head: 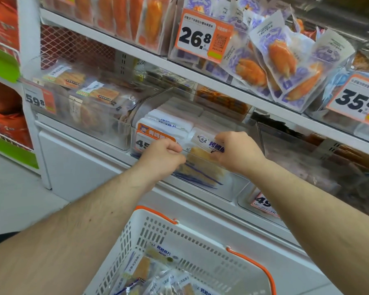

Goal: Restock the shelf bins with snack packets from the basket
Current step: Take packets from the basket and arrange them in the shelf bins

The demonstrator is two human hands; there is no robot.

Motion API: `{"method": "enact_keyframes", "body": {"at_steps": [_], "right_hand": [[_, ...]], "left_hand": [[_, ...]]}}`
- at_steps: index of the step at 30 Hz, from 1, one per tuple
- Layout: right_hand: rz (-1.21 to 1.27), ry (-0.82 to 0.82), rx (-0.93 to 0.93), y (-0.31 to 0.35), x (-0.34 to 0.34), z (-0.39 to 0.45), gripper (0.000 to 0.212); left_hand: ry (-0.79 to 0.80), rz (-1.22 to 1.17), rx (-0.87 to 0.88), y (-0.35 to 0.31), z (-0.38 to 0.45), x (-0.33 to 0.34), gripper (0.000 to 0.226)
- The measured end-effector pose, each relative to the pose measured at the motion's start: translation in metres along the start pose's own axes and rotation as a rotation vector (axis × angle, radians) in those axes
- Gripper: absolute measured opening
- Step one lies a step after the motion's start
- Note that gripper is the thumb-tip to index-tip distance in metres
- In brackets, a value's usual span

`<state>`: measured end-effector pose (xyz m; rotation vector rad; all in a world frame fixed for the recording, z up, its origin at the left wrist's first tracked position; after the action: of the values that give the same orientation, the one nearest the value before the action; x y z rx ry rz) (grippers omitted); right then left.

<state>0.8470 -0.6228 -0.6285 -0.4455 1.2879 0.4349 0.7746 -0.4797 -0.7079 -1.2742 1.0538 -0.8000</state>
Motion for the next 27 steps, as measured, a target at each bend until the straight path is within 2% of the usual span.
{"method": "enact_keyframes", "body": {"at_steps": [4,11,18,24,27], "right_hand": [[0.010,0.025,0.009,0.004,0.005,0.004,0.033],[-0.075,0.240,0.020,0.021,0.029,0.011,0.018],[-0.044,0.353,0.031,0.021,0.045,0.017,0.019],[-0.017,0.353,0.032,0.020,0.047,0.019,0.024],[-0.014,0.248,0.050,0.017,0.039,0.014,0.032]], "left_hand": [[0.012,0.014,-0.012,0.001,0.000,-0.001,0.020],[0.037,0.046,-0.033,0.008,-0.001,0.004,0.018],[0.068,0.090,-0.040,0.012,-0.002,0.010,0.017],[0.089,0.123,-0.033,0.016,-0.002,0.017,0.016],[0.179,0.212,-0.037,0.028,-0.006,0.030,0.016]]}}
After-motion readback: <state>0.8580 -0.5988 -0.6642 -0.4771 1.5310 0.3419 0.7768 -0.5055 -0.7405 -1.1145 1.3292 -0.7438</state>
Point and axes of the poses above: each hand's wrist, its own z-axis towards the middle knuckle, its own x-axis out of the palm, y = z × x, the point moved 10 cm from there along z, towards the middle knuckle, and after that the axes turned 2 degrees about -y, right-handed, at the moved point
